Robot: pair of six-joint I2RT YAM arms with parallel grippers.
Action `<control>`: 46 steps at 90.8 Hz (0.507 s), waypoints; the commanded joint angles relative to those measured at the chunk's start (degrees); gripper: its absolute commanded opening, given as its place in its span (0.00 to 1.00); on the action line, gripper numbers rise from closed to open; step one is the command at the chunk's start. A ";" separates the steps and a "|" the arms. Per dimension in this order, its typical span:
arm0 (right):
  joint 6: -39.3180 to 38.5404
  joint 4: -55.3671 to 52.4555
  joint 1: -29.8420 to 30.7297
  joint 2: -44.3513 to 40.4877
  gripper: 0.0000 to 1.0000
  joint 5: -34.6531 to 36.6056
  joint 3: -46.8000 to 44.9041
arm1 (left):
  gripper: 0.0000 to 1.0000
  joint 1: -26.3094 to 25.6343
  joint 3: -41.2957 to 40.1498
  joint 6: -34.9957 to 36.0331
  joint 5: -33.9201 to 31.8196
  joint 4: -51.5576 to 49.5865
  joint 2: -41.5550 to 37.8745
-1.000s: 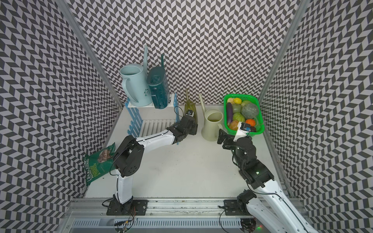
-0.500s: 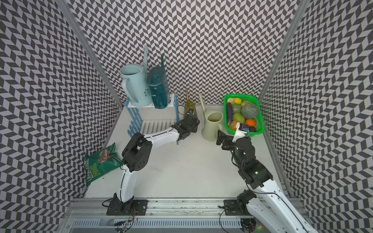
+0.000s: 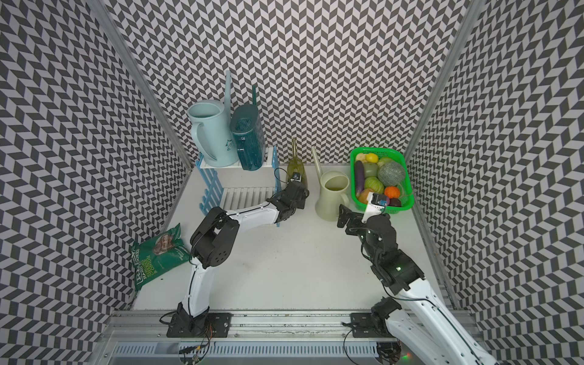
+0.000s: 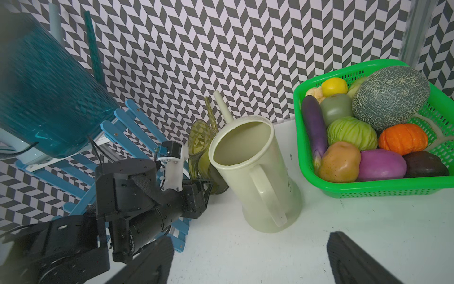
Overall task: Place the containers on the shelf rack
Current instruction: 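Pick up a container from the center of the board.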
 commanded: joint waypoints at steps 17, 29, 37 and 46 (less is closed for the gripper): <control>-0.34 1.70 -0.33 -0.30 1.00 -0.23 0.32 | 0.50 0.23 -10.32 3.83 -2.02 20.03 -4.06; -0.29 1.19 -0.33 -0.64 1.00 0.08 0.54 | 0.48 0.23 -13.08 5.13 -3.16 26.13 -4.08; -0.15 1.03 -0.33 -0.65 1.00 -0.01 0.82 | 0.47 0.23 -13.52 6.12 -3.74 28.71 -3.37; -0.15 0.60 -0.32 0.04 1.00 -0.25 1.63 | 0.47 0.23 -13.77 7.15 -4.45 31.26 -2.37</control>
